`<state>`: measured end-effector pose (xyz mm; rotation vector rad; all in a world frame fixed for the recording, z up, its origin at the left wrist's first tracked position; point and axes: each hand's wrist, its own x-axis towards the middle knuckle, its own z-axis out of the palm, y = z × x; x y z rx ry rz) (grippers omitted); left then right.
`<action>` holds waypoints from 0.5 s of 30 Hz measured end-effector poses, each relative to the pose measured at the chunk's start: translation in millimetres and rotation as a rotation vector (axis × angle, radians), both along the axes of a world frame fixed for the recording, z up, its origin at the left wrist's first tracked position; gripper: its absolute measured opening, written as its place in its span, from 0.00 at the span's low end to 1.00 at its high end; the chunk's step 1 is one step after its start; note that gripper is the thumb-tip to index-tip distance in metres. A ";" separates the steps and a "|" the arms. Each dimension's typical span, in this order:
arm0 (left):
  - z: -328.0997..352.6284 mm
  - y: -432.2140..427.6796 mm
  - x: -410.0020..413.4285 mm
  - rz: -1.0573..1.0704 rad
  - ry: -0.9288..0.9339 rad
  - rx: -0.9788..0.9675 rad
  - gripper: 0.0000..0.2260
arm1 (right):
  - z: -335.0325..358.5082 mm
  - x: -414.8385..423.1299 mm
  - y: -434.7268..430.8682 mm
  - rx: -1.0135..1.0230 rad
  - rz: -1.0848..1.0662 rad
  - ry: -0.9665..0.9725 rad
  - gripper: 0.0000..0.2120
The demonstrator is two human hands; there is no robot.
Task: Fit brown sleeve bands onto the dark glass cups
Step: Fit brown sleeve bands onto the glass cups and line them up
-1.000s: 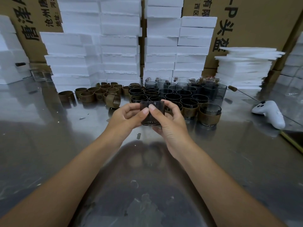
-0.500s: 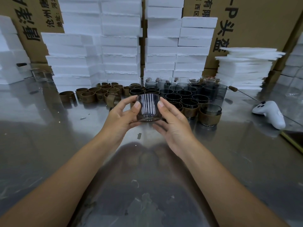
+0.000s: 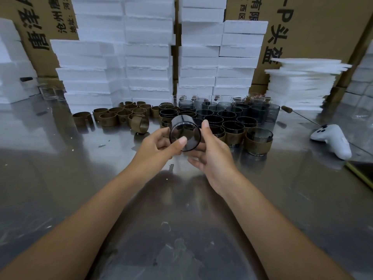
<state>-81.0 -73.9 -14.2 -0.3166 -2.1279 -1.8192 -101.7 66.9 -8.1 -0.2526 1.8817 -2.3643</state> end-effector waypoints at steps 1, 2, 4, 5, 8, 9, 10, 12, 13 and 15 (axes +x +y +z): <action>0.6 -0.5 0.3 0.016 -0.024 0.012 0.22 | -0.3 1.4 -0.6 0.022 0.014 0.032 0.16; 1.3 -0.7 0.3 0.031 -0.050 0.031 0.23 | -0.2 3.6 -1.7 0.034 0.026 0.053 0.15; 2.2 -1.2 0.0 0.041 -0.098 0.077 0.25 | -1.6 5.4 -3.4 0.060 0.038 0.082 0.17; 2.4 -1.5 -0.4 0.040 -0.116 0.089 0.25 | -2.7 5.2 -4.1 0.073 0.039 0.096 0.18; 1.4 -2.1 -2.0 0.029 -0.133 0.093 0.25 | -3.4 6.1 -4.0 0.076 0.005 0.110 0.15; 0.5 -2.3 -2.6 0.023 -0.134 0.085 0.25 | -3.8 5.5 -4.0 0.074 -0.014 0.105 0.15; -0.5 -2.3 -3.8 0.018 -0.136 0.067 0.26 | -4.2 5.4 -4.2 0.074 -0.032 0.096 0.15; -1.8 -2.1 -5.8 0.002 -0.152 0.024 0.26 | -5.4 3.4 -5.0 0.072 -0.057 0.062 0.17; -2.2 -2.1 -6.6 -0.010 -0.172 0.019 0.26 | -5.1 2.6 -5.4 0.062 -0.065 0.035 0.20; -2.1 -3.9 -11.2 -0.005 -0.219 0.017 0.25 | -3.8 0.7 -5.7 0.020 -0.071 -0.028 0.22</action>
